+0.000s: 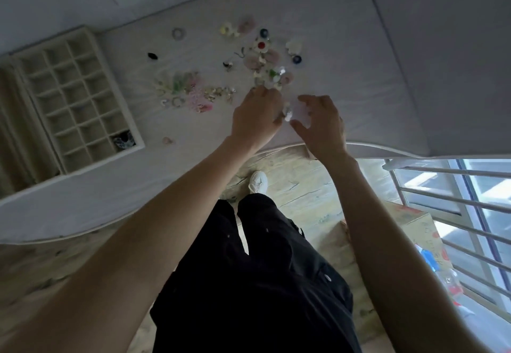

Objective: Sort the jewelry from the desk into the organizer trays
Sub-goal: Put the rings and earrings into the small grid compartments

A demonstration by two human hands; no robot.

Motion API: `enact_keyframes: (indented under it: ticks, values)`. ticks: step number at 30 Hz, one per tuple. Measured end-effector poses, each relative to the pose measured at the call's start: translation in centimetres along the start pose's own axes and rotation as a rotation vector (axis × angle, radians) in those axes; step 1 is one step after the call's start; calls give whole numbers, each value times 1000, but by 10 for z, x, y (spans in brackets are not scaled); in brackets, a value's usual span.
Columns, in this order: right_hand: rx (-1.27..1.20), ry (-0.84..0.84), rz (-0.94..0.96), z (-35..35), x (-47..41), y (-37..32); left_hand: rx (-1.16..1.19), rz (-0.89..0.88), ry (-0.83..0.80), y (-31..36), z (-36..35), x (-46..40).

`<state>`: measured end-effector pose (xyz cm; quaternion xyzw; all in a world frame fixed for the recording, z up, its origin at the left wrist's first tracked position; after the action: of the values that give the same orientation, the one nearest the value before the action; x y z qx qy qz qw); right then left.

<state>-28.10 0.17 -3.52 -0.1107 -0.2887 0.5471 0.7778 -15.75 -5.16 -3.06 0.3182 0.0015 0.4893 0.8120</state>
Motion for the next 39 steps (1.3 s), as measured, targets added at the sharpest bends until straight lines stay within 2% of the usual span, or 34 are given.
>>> enact_keyframes:
  ticks: [4,8,14,16,19,22,25,28,30,33,35,39]
  values:
    - [-17,-51,108,-14,-12,-20,-103,37,24,-6,-1,5]
    - [6,-35,190,-21,-17,-41,-74,45,25,-26,2,21]
    - [42,29,220,-12,-19,-39,-69,-2,230,-26,32,10]
    - [69,50,211,-6,-18,-34,-78,-16,259,-13,40,-12]
    - [59,-26,131,-8,-19,-24,-64,-11,228,2,43,-38]
    - [-131,-46,46,-9,-16,-12,24,-12,240,5,47,-29]
    - [-449,-86,42,-15,-6,-26,142,79,288,-27,54,17]
    - [-619,-166,59,-31,2,-63,82,178,419,-73,67,83]
    - [-613,-237,109,-49,5,-97,19,268,519,-111,78,128]
    - [-517,-363,219,-84,10,-163,-95,521,598,-180,94,191]
    - [-484,-412,299,-104,15,-204,-107,648,575,-216,95,217]
    - [-383,-461,425,-135,27,-271,-62,728,487,-256,94,236]
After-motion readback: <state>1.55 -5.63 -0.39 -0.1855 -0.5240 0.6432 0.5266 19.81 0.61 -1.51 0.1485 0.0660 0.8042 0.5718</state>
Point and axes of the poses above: each hand's wrist, its own x-axis away from the middle knuckle, its own z-axis out of the back of the hand, y = z × x, the point moved 9 cm from there along -x, towards the middle knuckle, and after that the axes turned 7 degrees about -y, right-handed, at the moved point
